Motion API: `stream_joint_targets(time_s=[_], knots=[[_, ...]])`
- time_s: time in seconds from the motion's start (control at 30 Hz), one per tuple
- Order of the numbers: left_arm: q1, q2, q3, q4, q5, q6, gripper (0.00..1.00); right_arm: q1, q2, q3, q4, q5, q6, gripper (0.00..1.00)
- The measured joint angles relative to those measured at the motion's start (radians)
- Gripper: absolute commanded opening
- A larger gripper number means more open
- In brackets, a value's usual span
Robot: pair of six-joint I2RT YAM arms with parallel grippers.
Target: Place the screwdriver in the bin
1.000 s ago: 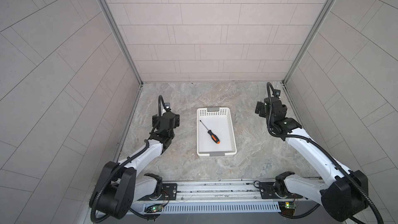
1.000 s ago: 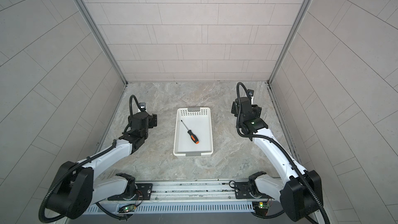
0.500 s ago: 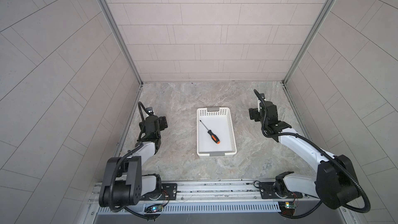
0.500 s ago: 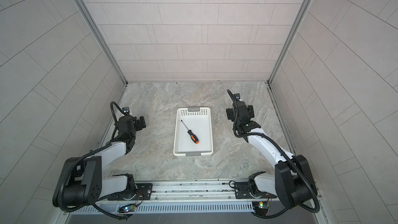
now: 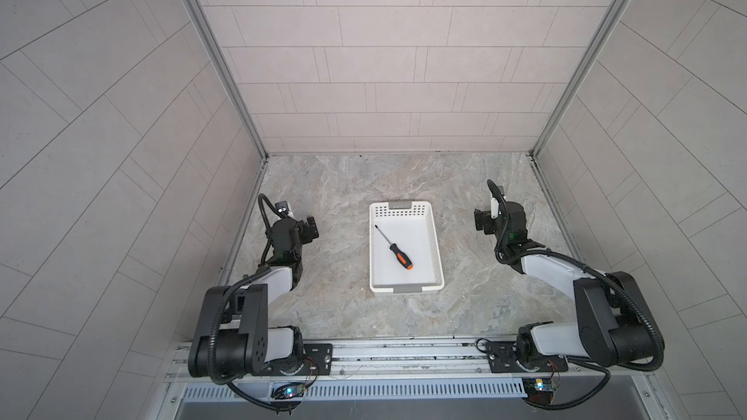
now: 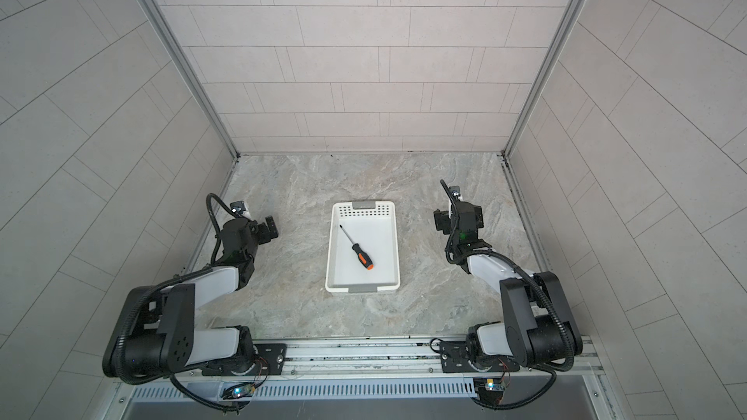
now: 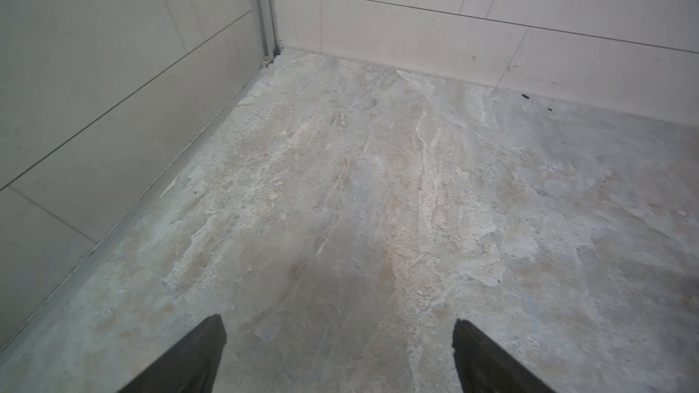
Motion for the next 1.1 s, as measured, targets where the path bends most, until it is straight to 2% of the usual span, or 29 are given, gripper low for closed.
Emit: stream_joint_targets(time_s=[0.2,0.4,0.53,0.67,0.77,1.1], knots=[[0.0,0.042,-0.057,0.115,-0.052,-0.016,1.0,0.0,-0.016,-0.017,0.018,-0.027,0.002,1.0],[0.002,0.156,-0.04,0.189,0.045,0.018,1.0,-0.004,-0.016,-0.041,0.036,-0.05,0.006,1.0],[0.004,0.205,0.036,0.139,0.155,0.062,1.0,-0.026,0.008,-0.069,0.086,-0.068,0.021,1.0],[0.002,0.206,0.08,0.127,0.211,0.09,1.0,-0.069,0.119,-0.093,0.196,-0.105,0.044,1.0],[0.002,0.206,0.08,0.113,0.23,0.1,1.0,-0.097,0.17,-0.123,0.229,-0.125,0.061,1.0],[-0.023,0.206,0.096,0.061,0.217,0.119,1.0,-0.106,0.172,-0.135,0.288,-0.15,0.08,1.0]])
